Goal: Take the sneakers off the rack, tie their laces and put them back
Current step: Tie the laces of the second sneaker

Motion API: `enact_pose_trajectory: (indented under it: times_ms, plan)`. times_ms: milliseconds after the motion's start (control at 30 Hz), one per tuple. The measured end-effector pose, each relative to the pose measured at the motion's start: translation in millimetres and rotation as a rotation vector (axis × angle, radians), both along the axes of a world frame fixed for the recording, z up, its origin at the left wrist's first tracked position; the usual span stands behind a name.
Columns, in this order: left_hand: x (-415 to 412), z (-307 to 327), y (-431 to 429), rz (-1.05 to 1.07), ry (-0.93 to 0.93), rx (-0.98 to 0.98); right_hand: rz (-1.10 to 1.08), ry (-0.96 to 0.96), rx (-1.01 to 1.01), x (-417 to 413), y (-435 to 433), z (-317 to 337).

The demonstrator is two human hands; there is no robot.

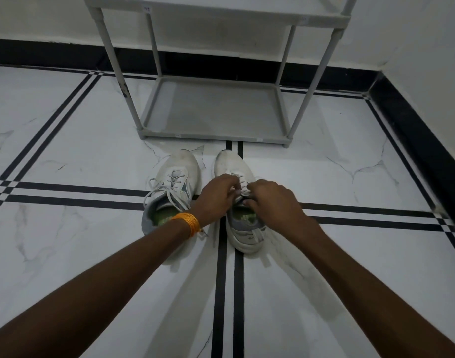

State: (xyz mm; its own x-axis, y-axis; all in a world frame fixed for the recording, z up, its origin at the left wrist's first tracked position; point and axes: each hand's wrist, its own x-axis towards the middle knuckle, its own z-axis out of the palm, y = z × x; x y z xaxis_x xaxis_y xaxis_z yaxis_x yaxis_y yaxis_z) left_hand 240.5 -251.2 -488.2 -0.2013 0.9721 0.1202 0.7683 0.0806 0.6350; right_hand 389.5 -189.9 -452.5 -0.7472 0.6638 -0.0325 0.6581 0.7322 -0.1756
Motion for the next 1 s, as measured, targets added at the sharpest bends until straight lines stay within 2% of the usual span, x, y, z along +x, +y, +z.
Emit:
enact_pose_trajectory:
  times_ms: [67, 167, 267, 367, 467, 633, 833, 1000]
  plan:
    - [1, 0, 1, -0.004, 0.027, -0.001, -0.004, -0.052, 0.052, -2, 0, -11]
    - [-2, -3, 0, -0.041, 0.121, 0.016, -0.032, -0.023, 0.06, -3, 5, -15]
    - [-7, -8, -1, -0.046, 0.267, 0.056, -0.039, 0.053, -0.004, 1, 9, -17]
    - [-7, -8, -3, -0.054, 0.305, -0.025, -0.093, 0.18, -0.084, 4, 11, -21]
    - [-5, -7, -1, -0.032, 0.268, -0.101, -0.127, 0.21, -0.065, 4, 9, -26]
    - [-16, -5, -2, -0.092, 0.46, -0.034, -0.084, 0.25, -0.03, 10, 10, -36]
    - [-19, -1, -1, -0.114, 0.398, -0.104, -0.102, 0.393, -0.082, 14, 7, -40]
    - [-21, -5, -2, -0.086, 0.364, -0.14, -0.108, 0.417, -0.114, 13, 7, -42]
